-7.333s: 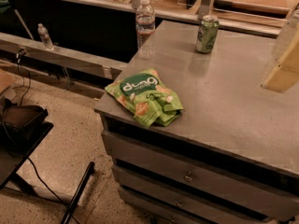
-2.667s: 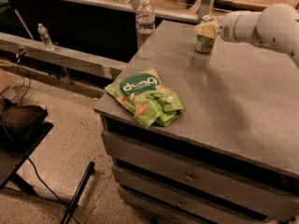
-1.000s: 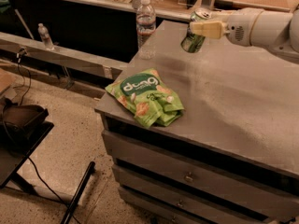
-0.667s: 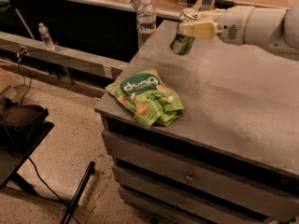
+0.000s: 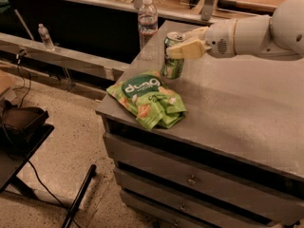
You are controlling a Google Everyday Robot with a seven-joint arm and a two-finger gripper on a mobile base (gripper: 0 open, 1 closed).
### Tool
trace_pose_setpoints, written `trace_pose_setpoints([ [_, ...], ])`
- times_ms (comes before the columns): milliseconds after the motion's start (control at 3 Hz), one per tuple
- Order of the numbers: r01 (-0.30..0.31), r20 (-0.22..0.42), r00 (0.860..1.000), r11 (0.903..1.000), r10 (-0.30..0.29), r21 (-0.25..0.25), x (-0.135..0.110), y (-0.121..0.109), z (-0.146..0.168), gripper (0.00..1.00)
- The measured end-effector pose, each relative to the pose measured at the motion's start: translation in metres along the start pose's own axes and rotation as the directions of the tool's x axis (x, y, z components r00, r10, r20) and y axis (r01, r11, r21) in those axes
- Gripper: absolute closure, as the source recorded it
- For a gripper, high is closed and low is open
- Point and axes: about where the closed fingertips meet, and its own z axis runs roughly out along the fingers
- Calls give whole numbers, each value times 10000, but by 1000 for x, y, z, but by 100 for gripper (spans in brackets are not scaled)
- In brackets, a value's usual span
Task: Move green can near green rice chip bag
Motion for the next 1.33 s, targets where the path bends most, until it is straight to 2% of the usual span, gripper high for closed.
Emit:
trace_pose_setpoints([
  [333, 245, -982, 9948, 9996, -256, -133, 20, 12, 6, 59],
  [1000, 265, -1016, 9944, 9994, -284, -204, 21, 14, 10, 13],
  [1333, 267, -1018, 9944, 9993, -290, -244, 21, 16, 12, 0],
])
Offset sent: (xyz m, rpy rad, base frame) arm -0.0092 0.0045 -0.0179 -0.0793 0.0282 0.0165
